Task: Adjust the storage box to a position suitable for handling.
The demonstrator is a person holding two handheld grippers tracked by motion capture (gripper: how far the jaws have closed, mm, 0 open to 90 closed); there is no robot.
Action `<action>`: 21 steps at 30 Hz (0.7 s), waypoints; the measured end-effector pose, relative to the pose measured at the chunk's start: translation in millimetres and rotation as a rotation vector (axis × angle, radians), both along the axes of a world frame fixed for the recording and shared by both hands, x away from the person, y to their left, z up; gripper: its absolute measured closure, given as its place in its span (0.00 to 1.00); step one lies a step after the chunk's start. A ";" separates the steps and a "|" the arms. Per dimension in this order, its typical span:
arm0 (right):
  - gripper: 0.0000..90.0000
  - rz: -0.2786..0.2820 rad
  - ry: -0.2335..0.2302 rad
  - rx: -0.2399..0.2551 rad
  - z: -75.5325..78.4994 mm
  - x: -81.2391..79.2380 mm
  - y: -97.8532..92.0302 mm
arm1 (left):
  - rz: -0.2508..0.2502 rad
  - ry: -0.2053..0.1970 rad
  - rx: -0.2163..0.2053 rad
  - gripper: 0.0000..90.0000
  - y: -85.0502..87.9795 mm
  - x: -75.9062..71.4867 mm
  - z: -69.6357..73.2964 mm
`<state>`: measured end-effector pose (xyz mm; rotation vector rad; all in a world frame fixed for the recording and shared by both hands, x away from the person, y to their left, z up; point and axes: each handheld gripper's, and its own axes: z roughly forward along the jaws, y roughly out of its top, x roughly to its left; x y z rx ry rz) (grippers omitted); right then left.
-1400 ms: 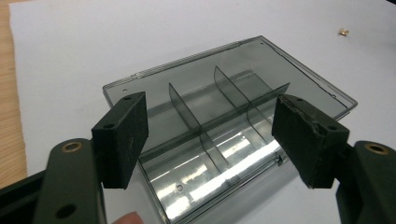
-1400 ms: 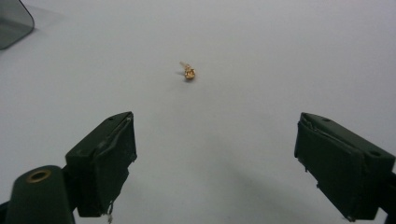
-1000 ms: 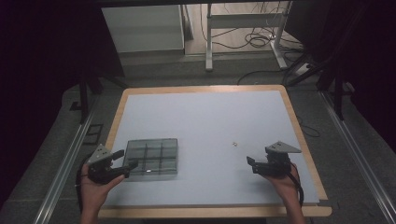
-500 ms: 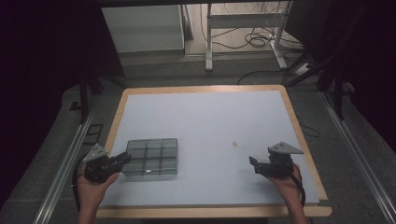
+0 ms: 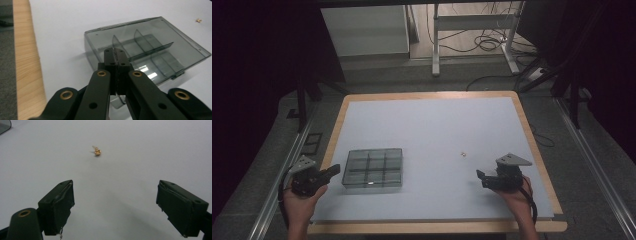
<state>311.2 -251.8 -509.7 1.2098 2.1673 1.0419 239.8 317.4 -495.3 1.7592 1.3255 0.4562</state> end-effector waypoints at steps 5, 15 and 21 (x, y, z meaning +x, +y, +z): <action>0.16 0.008 0.003 -0.011 -2.2 -1.7 4.5 | 0.023 0.022 -0.002 1.00 7.1 4.3 -8.3; 0.16 0.008 0.001 -0.016 -2.4 -2.6 6.5 | 0.043 0.087 -0.014 1.00 19.3 9.6 -26.0; 0.16 0.004 0.001 -0.016 -1.9 -3.1 5.2 | 0.028 0.109 -0.023 1.00 18.5 13.5 -33.4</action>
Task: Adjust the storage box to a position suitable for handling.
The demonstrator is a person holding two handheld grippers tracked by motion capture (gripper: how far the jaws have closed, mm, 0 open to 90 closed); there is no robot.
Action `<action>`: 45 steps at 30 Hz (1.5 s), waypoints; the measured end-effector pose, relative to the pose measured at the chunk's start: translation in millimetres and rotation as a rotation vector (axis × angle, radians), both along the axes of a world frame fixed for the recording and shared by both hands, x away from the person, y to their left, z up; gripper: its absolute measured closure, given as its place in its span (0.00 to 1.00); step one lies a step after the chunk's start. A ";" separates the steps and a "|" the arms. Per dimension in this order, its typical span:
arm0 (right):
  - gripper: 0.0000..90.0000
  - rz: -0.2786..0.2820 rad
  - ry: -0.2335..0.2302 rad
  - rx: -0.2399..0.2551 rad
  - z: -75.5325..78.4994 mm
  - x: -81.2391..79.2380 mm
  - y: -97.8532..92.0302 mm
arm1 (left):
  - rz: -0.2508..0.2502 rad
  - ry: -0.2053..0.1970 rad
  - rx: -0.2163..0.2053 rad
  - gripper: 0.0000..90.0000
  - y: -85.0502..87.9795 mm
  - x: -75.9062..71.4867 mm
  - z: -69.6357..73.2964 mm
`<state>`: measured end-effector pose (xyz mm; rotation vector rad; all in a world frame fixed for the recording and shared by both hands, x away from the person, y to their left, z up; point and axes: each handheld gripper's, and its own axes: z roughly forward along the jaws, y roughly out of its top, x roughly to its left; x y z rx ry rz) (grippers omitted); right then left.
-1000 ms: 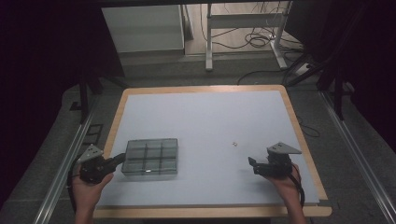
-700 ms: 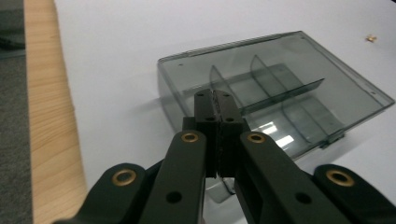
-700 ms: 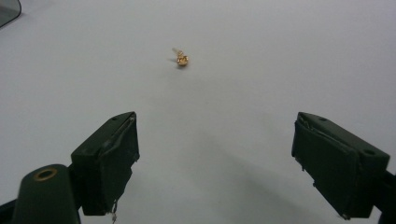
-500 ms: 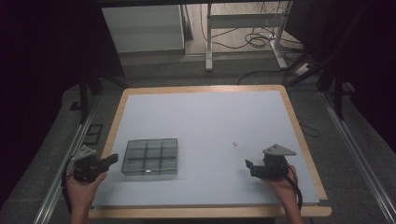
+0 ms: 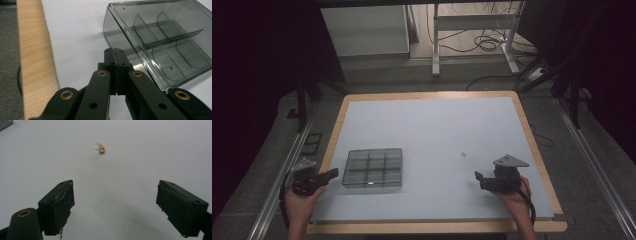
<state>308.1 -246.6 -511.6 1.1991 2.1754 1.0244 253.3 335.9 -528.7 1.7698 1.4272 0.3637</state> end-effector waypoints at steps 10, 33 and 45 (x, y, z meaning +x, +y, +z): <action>0.16 -0.020 0.011 -0.004 -1.2 1.6 -1.9 | -0.038 0.008 -0.025 1.00 -6.2 9.6 -7.2; 0.16 -0.033 0.001 0.000 -0.7 2.7 -4.0 | -0.076 0.016 -0.031 1.00 -12.5 17.4 -11.1; 0.16 -0.033 0.003 -0.002 -0.9 2.7 -3.4 | -0.089 0.014 -0.027 1.00 -18.2 19.7 -10.6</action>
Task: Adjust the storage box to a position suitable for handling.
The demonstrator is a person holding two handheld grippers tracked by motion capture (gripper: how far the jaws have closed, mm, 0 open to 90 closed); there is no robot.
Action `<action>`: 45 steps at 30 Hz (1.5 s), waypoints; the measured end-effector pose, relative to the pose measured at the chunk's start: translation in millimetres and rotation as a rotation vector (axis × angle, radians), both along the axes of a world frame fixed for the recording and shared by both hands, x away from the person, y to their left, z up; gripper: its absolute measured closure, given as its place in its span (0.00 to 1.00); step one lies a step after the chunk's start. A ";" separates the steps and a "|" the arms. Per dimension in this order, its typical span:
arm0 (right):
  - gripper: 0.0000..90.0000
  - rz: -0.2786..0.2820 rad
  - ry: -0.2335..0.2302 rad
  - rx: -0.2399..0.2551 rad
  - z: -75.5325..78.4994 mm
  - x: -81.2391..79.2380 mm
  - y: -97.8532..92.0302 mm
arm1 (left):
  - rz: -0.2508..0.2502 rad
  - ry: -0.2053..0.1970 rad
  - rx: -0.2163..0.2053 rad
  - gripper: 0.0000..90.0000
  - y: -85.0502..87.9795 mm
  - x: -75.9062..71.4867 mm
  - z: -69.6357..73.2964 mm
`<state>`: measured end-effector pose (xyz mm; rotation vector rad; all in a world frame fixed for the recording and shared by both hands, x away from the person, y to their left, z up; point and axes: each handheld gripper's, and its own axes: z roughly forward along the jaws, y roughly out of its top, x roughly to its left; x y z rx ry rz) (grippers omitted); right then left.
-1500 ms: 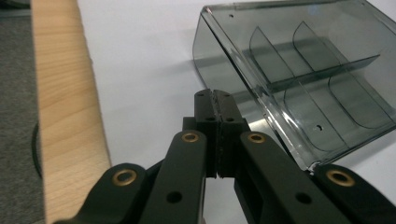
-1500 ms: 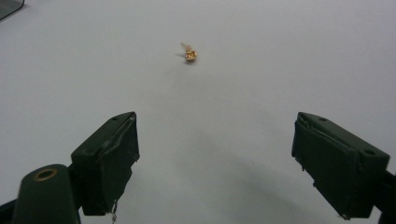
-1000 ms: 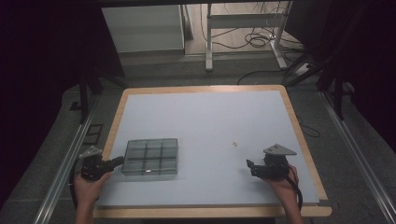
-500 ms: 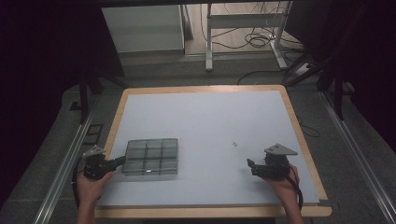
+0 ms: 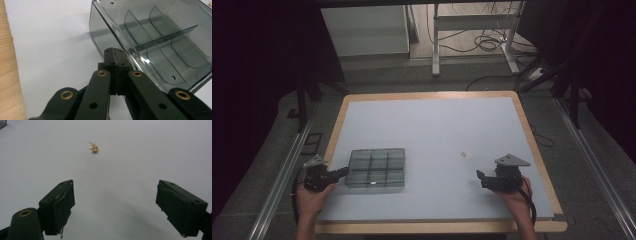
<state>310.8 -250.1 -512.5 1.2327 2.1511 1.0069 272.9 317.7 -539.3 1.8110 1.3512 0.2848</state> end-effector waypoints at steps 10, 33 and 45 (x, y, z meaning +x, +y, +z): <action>0.16 0.004 0.002 -0.006 -1.0 0.4 1.2 | -0.008 -0.004 0.007 1.00 -4.8 2.1 0.0; 0.16 0.006 0.003 -0.007 -1.7 0.6 2.7 | -0.039 -0.009 0.018 1.00 -29.3 8.0 -0.4; 0.16 0.010 0.007 -0.009 -3.3 1.2 4.1 | -0.057 -0.018 0.016 1.00 -41.6 10.4 -0.7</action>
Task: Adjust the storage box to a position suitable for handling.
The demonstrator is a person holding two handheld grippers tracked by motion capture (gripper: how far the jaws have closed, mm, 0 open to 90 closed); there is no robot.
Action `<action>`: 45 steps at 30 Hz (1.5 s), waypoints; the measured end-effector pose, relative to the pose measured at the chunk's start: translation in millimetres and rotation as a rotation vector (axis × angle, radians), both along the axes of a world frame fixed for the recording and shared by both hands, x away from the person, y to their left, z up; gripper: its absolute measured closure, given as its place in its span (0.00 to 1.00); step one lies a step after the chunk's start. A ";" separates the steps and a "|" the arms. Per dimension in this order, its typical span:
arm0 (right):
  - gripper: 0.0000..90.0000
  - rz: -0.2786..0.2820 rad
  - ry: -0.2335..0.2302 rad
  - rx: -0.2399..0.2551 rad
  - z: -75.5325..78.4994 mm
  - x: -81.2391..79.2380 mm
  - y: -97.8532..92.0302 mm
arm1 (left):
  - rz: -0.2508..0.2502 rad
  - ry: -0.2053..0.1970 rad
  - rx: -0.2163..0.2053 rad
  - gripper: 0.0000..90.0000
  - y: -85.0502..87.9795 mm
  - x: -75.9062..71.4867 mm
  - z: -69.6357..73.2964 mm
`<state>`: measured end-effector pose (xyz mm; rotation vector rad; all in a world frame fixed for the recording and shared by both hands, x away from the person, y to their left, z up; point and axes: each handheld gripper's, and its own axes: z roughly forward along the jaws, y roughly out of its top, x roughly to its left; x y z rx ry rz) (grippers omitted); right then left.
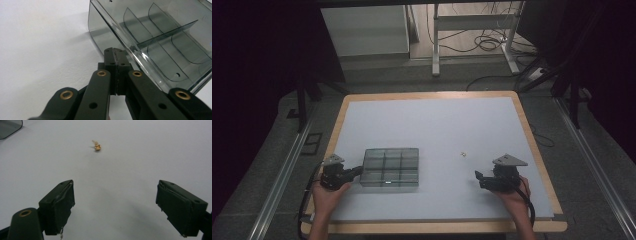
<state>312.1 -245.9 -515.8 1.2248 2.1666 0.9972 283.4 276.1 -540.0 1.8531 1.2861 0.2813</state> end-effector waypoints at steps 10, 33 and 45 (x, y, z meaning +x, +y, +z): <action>0.16 0.002 -0.002 0.005 0.3 -0.1 0.4 | -0.007 -0.003 -0.004 1.00 -12.9 2.0 -1.3; 0.16 0.004 -0.009 -0.001 1.5 -0.5 0.7 | -0.056 -0.013 0.003 1.00 -37.7 3.7 -1.2; 0.16 0.004 -0.005 -0.006 0.3 -0.2 1.9 | -0.085 -0.033 0.021 1.00 -60.5 4.4 -0.1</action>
